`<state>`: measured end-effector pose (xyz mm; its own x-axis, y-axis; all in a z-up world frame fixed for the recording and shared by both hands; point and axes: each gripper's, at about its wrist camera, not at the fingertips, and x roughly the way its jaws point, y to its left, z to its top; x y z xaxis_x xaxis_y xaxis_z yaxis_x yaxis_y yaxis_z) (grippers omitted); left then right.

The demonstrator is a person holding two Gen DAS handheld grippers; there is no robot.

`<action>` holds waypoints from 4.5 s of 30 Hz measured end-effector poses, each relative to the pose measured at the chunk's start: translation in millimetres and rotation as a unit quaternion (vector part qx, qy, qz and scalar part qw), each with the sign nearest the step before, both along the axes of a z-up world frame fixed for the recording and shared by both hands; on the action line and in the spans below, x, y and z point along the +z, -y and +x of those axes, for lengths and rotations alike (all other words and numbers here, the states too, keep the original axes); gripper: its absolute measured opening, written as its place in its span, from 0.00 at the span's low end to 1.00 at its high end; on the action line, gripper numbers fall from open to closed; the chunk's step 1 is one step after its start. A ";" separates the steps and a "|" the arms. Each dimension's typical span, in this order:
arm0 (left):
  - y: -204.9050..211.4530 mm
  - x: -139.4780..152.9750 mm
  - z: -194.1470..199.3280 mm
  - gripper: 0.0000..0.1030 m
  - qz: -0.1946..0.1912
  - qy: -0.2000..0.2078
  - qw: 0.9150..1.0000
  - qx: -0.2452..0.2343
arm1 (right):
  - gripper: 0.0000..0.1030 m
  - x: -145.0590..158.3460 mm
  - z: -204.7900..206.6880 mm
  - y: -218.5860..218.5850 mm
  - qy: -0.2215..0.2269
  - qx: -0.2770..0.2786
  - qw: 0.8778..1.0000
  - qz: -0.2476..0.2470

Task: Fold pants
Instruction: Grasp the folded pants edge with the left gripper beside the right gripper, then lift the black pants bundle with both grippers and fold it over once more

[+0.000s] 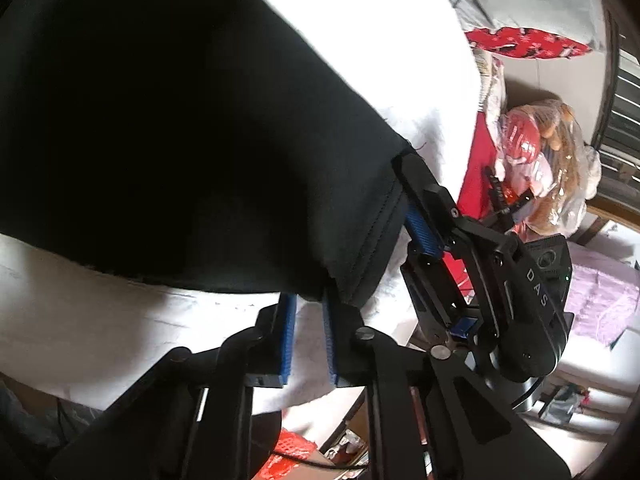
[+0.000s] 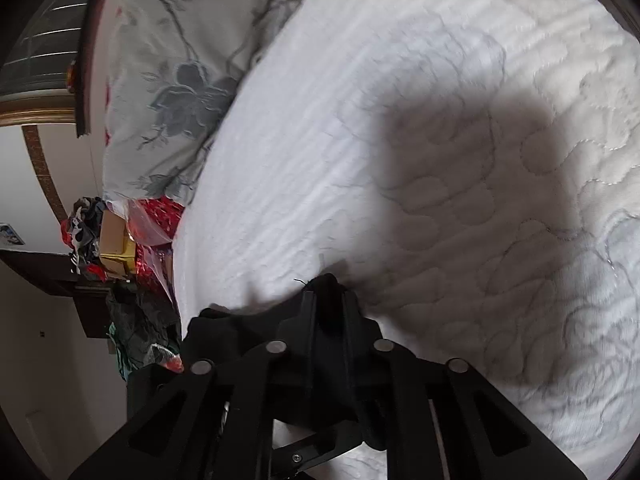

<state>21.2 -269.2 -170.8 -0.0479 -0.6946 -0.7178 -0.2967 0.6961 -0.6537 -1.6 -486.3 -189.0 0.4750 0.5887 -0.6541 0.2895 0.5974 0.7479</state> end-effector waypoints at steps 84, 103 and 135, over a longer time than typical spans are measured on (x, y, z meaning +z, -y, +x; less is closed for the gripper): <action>-25.0 1.0 12.1 0.09 -0.077 -0.030 0.995 0.063 | 0.09 14.9 5.3 -11.6 0.030 0.024 0.999 -0.003; -241.1 15.0 15.8 0.09 -0.082 0.002 0.973 0.214 | 0.12 58.2 52.7 -216.3 0.058 0.127 0.990 -0.002; -170.8 18.6 54.9 0.77 0.031 0.087 0.995 -0.040 | 0.48 -38.5 -56.9 -183.7 -0.018 -0.072 0.978 0.194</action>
<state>76.2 -98.4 -152.2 0.0275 -0.6482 -0.7610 -0.1251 0.7530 -0.6460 -58.5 -302.6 -227.6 0.5511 0.7250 -0.4130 0.3803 0.2223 0.8977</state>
